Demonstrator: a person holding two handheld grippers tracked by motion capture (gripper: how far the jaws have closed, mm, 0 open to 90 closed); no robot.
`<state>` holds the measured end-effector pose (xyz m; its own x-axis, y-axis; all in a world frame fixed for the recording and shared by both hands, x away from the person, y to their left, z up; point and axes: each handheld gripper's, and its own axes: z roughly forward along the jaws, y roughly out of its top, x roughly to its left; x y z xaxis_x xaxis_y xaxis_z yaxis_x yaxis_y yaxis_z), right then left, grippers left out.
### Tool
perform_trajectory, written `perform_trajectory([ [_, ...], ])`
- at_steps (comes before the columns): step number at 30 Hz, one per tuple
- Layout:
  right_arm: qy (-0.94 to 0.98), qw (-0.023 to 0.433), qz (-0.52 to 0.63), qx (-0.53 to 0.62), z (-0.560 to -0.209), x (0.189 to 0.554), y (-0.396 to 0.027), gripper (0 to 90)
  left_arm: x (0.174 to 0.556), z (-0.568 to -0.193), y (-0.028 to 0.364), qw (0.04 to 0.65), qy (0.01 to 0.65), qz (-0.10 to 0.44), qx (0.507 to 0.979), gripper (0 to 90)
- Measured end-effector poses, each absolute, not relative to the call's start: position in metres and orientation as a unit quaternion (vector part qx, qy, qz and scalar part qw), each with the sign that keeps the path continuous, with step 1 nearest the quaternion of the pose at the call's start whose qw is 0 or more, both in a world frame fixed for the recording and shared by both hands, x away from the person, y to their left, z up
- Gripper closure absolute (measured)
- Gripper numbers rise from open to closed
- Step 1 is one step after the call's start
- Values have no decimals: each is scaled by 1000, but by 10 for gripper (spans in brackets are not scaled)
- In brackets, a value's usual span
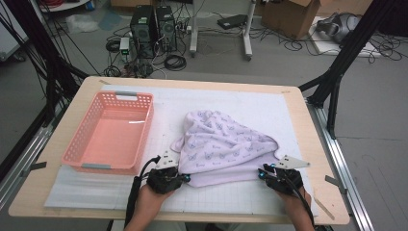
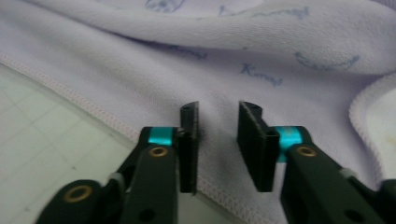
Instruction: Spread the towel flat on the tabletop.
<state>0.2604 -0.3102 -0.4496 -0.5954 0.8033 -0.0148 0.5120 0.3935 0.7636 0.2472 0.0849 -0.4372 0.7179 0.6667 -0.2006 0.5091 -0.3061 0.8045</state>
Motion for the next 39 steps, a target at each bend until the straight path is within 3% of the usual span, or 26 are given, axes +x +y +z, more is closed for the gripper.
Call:
perform_trajectory([
  [3,816,180,370,406,-447,258,-308,861,233,-435,88,468,356,89,804,828],
  [23,825,163,396,369,-438,144,-308,877,148,-436,102,481,368,85,791,828],
  [28,824,157,400,369,-431,110,-309,877,132,-434,108,493,354,62,792,819],
  [31,820,166,411,363,-430,105,-313,850,134,-432,111,504,351,85,784,623],
  [33,799,176,437,373,-426,109,-319,731,141,-430,114,513,366,104,769,486],
  [39,770,225,412,432,-430,136,-333,713,163,-438,120,499,399,129,758,432],
])
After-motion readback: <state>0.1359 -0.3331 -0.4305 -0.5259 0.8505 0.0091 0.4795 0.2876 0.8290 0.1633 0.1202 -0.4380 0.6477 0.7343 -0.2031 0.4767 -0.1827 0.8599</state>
